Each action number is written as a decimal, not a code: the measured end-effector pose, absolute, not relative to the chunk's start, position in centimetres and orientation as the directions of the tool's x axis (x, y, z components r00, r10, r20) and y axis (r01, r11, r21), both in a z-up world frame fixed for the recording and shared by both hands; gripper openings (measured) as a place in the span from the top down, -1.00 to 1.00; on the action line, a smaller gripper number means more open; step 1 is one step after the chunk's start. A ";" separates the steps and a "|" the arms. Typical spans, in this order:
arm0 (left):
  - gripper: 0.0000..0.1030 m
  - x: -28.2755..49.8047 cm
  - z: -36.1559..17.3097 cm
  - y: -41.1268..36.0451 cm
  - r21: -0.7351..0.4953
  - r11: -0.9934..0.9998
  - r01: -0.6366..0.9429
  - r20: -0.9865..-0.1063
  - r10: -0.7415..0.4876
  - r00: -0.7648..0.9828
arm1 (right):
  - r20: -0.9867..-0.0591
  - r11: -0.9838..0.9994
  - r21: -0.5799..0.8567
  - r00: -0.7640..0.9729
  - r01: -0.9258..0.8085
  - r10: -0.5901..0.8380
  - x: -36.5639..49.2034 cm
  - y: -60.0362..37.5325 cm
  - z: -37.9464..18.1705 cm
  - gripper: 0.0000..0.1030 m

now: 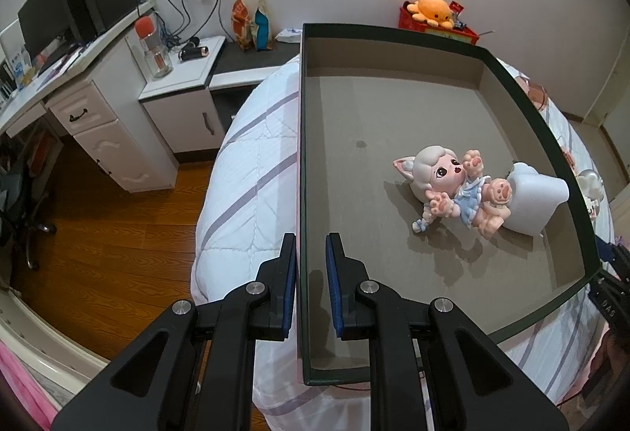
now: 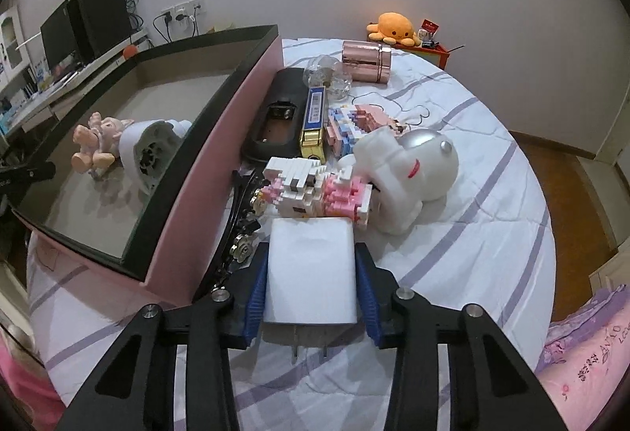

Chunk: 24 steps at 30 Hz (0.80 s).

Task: Organize rigid objects
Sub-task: 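Carry the charger into the tray box and open the right tool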

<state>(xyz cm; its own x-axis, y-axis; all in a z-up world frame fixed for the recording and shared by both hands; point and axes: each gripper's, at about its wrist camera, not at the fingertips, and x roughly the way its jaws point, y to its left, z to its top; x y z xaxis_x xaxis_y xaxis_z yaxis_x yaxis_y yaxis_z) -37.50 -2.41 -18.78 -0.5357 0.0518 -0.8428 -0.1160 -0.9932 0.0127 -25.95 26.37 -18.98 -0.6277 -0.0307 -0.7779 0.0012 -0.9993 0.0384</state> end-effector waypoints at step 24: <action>0.72 -37.2 -18.8 -2.6 0.004 -0.993 -0.117 -0.843 0.060 -0.534 | -0.707 -0.964 0.058 -0.671 0.260 -0.223 -29.5 15.7 -14.2 0.19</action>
